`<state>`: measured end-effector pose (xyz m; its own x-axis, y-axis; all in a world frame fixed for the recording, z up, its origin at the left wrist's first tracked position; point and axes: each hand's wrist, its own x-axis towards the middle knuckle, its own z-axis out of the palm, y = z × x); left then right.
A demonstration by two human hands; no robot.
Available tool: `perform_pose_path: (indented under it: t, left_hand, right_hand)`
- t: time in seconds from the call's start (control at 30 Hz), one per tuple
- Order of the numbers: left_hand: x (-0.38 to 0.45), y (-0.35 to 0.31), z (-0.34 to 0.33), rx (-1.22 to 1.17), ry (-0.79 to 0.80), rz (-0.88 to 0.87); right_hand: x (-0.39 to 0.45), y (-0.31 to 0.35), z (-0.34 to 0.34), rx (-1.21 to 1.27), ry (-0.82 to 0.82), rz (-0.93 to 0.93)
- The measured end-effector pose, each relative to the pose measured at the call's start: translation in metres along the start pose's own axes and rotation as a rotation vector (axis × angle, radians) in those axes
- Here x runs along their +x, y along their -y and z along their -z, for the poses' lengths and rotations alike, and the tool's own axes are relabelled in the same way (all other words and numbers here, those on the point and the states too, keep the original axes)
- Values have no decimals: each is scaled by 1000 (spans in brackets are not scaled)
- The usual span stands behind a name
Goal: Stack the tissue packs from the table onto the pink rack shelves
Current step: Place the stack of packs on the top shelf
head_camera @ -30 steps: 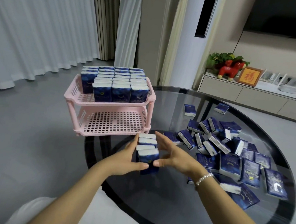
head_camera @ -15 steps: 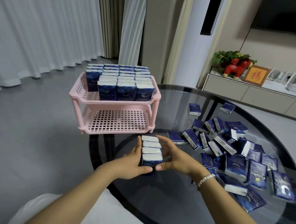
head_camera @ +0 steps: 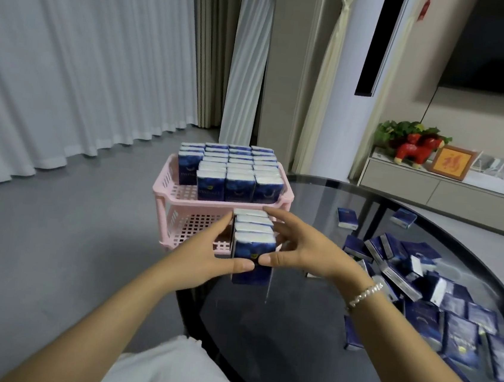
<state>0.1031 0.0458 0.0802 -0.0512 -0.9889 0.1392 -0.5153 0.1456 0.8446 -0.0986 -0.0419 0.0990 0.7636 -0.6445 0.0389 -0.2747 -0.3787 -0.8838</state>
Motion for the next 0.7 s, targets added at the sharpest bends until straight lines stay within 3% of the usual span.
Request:
perform_pose_path:
  t: [0.43,0.7]
  left_hand:
    - [4,-11,111,-42,-185,11]
    - [49,22,154,-60,-149,76]
  right_hand:
    - [97,81,-17,-123,-7,97]
    - [162,86,-19,-135,14,29]
